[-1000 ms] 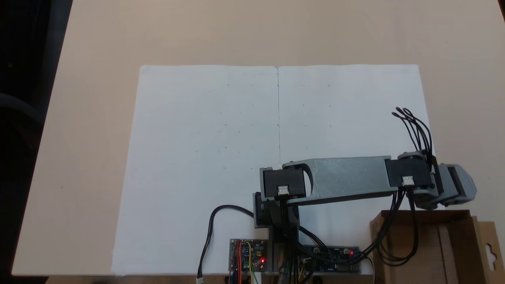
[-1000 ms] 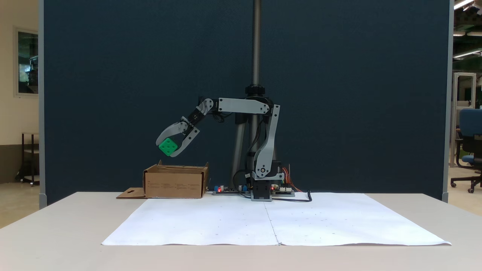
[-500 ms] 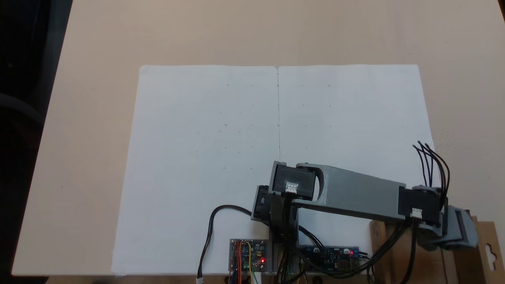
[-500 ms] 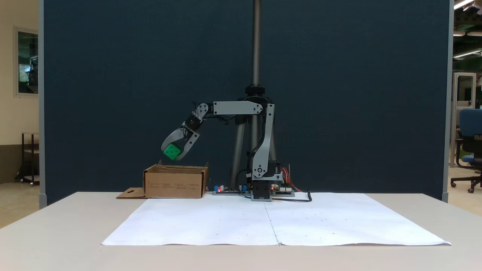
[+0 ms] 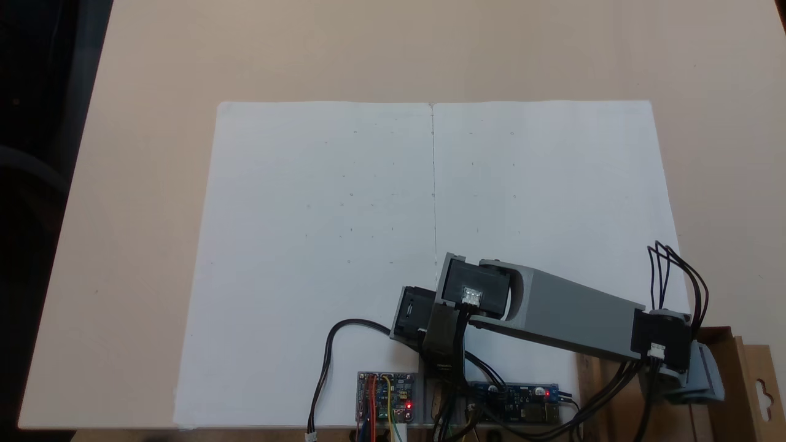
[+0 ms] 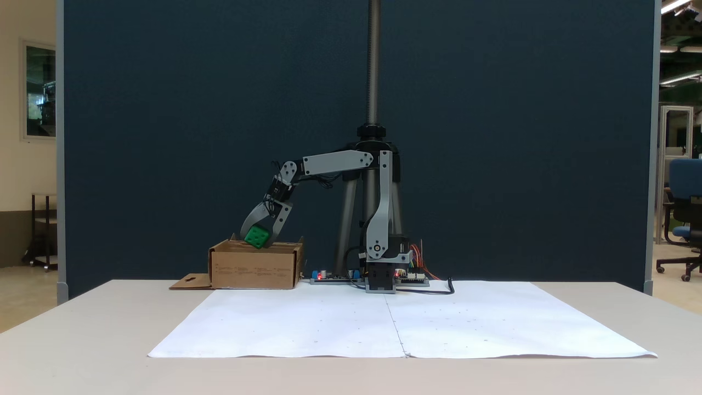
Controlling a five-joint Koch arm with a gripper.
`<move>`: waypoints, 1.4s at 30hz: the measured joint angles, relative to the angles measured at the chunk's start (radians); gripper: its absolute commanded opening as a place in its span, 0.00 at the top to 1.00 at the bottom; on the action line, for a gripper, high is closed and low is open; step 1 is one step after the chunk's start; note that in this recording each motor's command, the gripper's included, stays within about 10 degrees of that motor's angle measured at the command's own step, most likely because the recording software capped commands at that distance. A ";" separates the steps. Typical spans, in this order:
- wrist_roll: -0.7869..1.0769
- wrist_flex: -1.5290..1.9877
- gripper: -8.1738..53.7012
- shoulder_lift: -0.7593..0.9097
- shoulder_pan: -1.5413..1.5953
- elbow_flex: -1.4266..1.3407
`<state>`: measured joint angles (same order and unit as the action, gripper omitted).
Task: Grasp a green dice and put it in the bin.
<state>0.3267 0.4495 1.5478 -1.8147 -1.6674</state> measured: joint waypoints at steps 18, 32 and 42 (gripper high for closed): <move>-0.014 -0.032 0.22 -0.005 0.150 0.000; -0.284 -0.089 0.15 0.069 0.574 0.186; -0.290 -0.255 0.15 0.092 0.988 0.186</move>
<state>0.0368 0.1948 1.6398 -0.8268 -1.4818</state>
